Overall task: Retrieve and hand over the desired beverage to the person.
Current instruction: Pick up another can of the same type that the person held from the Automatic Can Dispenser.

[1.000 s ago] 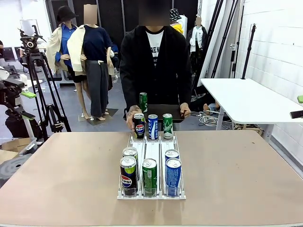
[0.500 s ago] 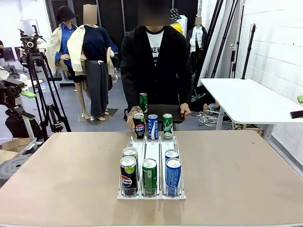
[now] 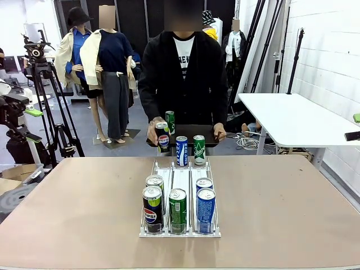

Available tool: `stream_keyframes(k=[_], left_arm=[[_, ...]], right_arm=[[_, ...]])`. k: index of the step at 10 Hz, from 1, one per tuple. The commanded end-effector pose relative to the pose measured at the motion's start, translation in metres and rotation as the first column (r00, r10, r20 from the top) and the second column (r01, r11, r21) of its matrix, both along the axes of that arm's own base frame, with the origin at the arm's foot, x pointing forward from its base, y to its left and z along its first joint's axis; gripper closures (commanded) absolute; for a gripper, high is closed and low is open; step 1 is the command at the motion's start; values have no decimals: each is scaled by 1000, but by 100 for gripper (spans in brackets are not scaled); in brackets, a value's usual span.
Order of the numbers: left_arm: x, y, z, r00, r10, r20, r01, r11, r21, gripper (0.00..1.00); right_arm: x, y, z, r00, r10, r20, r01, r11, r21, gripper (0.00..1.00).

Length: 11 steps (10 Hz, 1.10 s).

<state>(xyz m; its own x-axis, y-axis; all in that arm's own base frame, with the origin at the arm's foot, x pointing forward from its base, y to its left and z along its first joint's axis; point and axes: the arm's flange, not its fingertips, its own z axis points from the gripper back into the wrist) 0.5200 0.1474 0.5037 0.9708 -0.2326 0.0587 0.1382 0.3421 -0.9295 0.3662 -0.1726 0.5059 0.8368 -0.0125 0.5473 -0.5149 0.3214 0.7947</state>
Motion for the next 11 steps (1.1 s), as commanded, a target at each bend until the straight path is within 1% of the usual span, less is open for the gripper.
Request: stream_keyframes(k=[1,11], left_arm=[[-3,1,3,1000,-4,-4,4,1000,0,0],[-3,1,3,1000,-4,-4,4,1000,0,0]], right_arm=[[-1,3,-2,1000,-11,6,11,1000,-5,0],[-1,3,-2,1000,-11,6,11,1000,-5,0]])
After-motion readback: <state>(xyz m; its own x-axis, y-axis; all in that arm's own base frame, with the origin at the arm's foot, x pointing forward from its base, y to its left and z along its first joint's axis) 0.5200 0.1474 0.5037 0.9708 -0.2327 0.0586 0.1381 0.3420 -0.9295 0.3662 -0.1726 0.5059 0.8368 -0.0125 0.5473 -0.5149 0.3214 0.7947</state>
